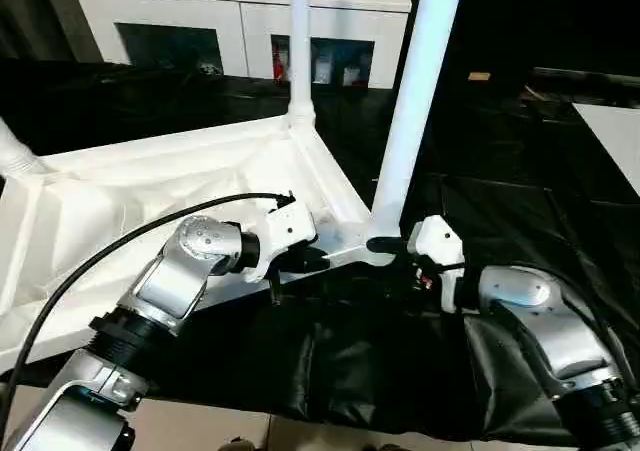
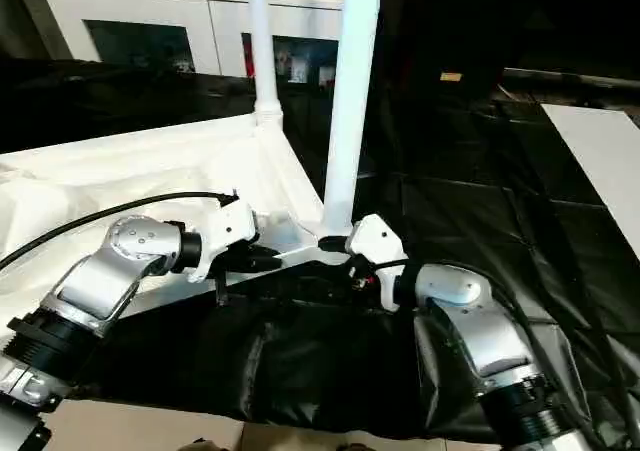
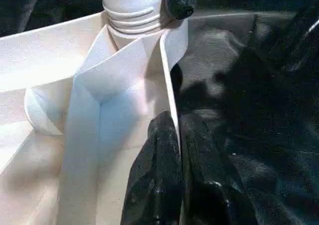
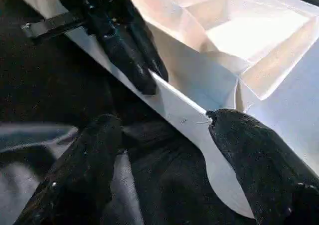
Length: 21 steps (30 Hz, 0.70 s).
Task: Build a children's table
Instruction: Rotate leg to tighten
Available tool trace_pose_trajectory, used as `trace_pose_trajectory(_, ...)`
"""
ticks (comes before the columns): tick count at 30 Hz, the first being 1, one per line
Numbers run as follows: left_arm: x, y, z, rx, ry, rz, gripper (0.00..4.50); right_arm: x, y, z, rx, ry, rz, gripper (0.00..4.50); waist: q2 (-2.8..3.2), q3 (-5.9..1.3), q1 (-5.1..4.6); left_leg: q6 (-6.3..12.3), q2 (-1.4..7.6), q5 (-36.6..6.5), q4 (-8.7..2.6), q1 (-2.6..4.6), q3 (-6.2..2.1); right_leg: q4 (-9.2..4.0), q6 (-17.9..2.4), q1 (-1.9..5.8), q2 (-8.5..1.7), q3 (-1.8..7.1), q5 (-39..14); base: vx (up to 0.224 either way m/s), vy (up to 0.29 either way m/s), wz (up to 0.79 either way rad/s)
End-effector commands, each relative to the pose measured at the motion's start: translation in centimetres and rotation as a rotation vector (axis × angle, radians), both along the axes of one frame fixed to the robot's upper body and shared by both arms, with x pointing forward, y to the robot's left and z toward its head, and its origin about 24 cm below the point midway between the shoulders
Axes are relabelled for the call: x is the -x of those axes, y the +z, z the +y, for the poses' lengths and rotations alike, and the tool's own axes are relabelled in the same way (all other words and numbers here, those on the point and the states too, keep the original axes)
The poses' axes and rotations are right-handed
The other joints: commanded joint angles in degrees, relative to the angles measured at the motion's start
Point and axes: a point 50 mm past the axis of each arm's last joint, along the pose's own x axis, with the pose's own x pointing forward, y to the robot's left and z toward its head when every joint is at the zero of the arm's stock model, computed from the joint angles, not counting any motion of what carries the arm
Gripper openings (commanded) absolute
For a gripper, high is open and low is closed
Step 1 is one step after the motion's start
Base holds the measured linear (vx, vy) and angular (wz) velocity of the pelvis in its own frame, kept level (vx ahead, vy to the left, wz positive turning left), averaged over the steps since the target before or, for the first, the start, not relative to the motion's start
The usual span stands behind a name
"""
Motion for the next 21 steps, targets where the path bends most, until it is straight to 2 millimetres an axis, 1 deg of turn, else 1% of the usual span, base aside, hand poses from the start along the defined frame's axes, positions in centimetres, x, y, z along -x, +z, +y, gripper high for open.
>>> trace_pose_trajectory(1, 1.7, -1.9, 1.1, -0.111, -0.122, 0.105, 0.00, -1.6, 2.0, -5.4, 0.081, -0.247, -0.087, 3.51, -0.15, -3.67, -0.12, 3.52, 1.77, -8.3, -3.88, 0.49, -0.09, -3.01, -12.9, 3.78, -3.26, 1.72, -6.2, 0.000, 0.000, 0.00)
trace_pose_trajectory(3, 0.8, -2.2, 1.1, -0.114, -0.043, 0.038, 0.00, -1.3, 1.9, -5.3, 0.041, -0.254, -0.074, 3.51, -0.18, -3.71, 0.04, 3.73, 1.76, -8.1, -3.79, 0.52, -0.08, -3.02, -12.7, 3.81, -3.27, 1.75, -6.3, 0.000, 0.000, 0.00)
trace_pose_trajectory(4, 0.5, -2.2, 1.1, -0.107, -0.015, 0.020, 0.00, -1.3, 1.7, -5.2, 0.024, -0.267, -0.067, 3.51, -0.07, -3.72, 0.06, 3.79, 1.72, -8.1, -3.76, 0.49, -0.05, -3.00, -12.7, 3.76, -3.20, 1.74, -6.1, 0.000, 0.000, 0.00)
trace_pose_trajectory(5, 0.4, -2.3, 1.1, -0.104, -0.004, 0.015, 0.00, -1.3, 1.6, -5.1, 0.016, -0.271, -0.064, 3.51, -0.21, -3.71, 0.14, 3.80, 1.60, -8.2, -3.70, 0.51, 0.01, -3.13, -12.7, 3.73, -3.11, 1.71, -6.3, 0.000, 0.000, 0.00)
trace_pose_trajectory(7, 0.0, -2.4, 0.9, -0.083, 0.042, 0.014, 0.00, -1.1, 0.9, -4.2, -0.023, -0.280, -0.041, 3.51, -0.16, -3.78, 0.30, 3.38, 1.63, -8.0, -3.67, 0.44, -0.02, -3.07, -12.7, 3.71, -3.21, 1.72, -6.5, 0.000, 0.000, 0.00)
trace_pose_trajectory(8, -0.3, -2.6, 0.5, -0.061, 0.078, 0.013, 0.00, -1.1, 0.1, -3.1, -0.070, -0.309, -0.014, 3.51, -0.12, -3.80, 0.32, 3.25, 1.63, -8.1, -3.67, 0.43, -0.01, -3.07, -12.6, 3.68, -3.23, 1.72, -6.6, 0.000, 0.000, 0.00)
trace_pose_trajectory(9, -0.3, -2.7, 0.3, -0.051, 0.092, 0.016, 0.00, -1.2, -0.4, -2.4, -0.097, -0.350, -0.004, 3.51, -0.10, -3.89, 0.15, 2.66, 1.57, -8.2, -3.71, 0.44, -0.08, -3.05, -12.6, 3.60, -3.23, 1.64, -6.9, 0.000, 0.000, 0.00)
trace_pose_trajectory(10, -0.4, -2.9, 0.1, -0.047, 0.107, 0.017, 0.00, -1.3, -0.8, -1.9, -0.131, -0.374, 0.015, 3.51, -0.10, -3.89, 0.15, 2.66, 1.57, -8.2, -3.71, 0.44, -0.08, -3.05, -12.6, 3.60, -3.23, 1.64, -6.9, 0.000, 0.000, 0.00)
trace_pose_trajectory(11, -0.5, -3.0, 0.0, -0.044, 0.117, 0.018, 0.00, -1.3, -1.1, -1.5, -0.153, -0.390, 0.028, 3.51, -0.17, -3.80, -0.14, 2.17, 1.48, -8.5, -3.85, 0.26, -0.14, -3.09, -12.4, 3.75, -3.24, 1.62, -7.7, 0.000, 0.000, 0.00)
trace_pose_trajectory(12, -0.6, -3.5, -0.5, -0.036, 0.154, 0.021, 0.00, -1.0, -2.1, 0.4, -0.213, -0.390, 0.058, 3.51, -0.27, -3.67, -0.52, 1.76, 1.49, -9.8, -3.93, 0.34, -0.17, -3.34, -12.0, 3.59, -3.34, 1.66, -9.9, 0.000, 0.000, 0.00)
trace_pose_trajectory(13, -0.6, -3.5, -0.5, -0.036, 0.155, 0.021, 0.00, -1.0, -2.1, 0.5, -0.213, -0.388, 0.058, 3.51, -0.17, -3.55, -0.60, 1.48, 1.53, -10.7, -4.04, 0.37, -0.22, -3.52, -11.7, 3.51, -3.36, 1.61, -11.3, 0.000, 0.000, 0.00)
trace_pose_trajectory(14, -0.6, -3.6, -0.7, -0.032, 0.163, 0.023, 0.00, -0.9, -2.3, 0.9, -0.215, -0.375, 0.061, 3.51, -0.24, -3.52, -0.68, 1.26, 1.51, -11.2, -4.10, 0.42, -0.24, -3.66, -11.3, 3.58, -3.33, 1.60, -12.4, 0.000, 0.000, 0.00)
trace_pose_trajectory(15, -0.7, -3.9, -0.9, -0.028, 0.165, 0.020, 0.00, -0.4, -2.4, 1.8, -0.253, -0.330, 0.081, 3.51, -0.26, -3.26, -0.89, 1.19, 1.52, -13.2, -4.29, 0.53, -0.27, -4.02, -10.2, 3.39, -3.28, 1.64, -15.8, 0.000, 0.000, 0.00)
trace_pose_trajectory(16, -0.7, -3.9, -1.0, -0.026, 0.168, 0.019, 0.00, -0.3, -2.4, 2.0, -0.268, -0.317, 0.088, 3.51, -0.19, -3.11, -0.89, 1.12, 1.59, -14.3, -4.38, 0.68, -0.27, -4.28, -9.8, 3.20, -3.34, 1.66, -17.6, 0.000, 0.000, 0.00)
trace_pose_trajectory(17, -0.8, -3.9, -1.1, -0.026, 0.164, 0.014, 0.00, -0.1, -2.4, 2.3, -0.292, -0.296, 0.103, 3.51, -0.35, -2.94, -1.02, 1.10, 1.51, -16.2, -4.50, 0.73, -0.36, -4.69, -8.7, 3.18, -3.36, 1.63, -21.4, 0.000, 0.000, 0.00)
trace_pose_trajectory(19, -0.8, -3.9, -1.1, -0.023, 0.163, 0.010, 0.00, 0.1, -2.4, 2.4, -0.301, -0.279, 0.111, 3.51, -0.27, -3.09, -1.00, 0.86, 1.70, -16.5, -4.65, 0.78, -0.57, -4.70, -8.1, 3.16, -3.52, 1.73, -22.3, 0.000, 0.000, 0.00)
trace_pose_trajectory(20, -0.9, -3.9, -1.2, -0.017, 0.168, 0.006, 0.00, 0.1, -2.5, 2.5, -0.291, -0.272, 0.106, 3.51, -0.28, -3.07, -0.99, 0.87, 1.71, -16.4, -4.66, 0.76, -0.58, -4.68, -8.1, 3.13, -3.49, 1.74, -22.1, 0.000, 0.000, 0.00)
trace_pose_trajectory(21, -0.9, -3.9, -1.3, -0.010, 0.158, -0.001, 0.00, 0.0, -2.8, 2.4, -0.242, -0.284, 0.078, 3.51, -0.25, -3.12, -0.96, 0.66, 1.69, -15.9, -4.61, 0.76, -0.50, -4.64, -8.4, 3.05, -3.47, 1.80, -20.8, 0.000, 0.000, 0.00)
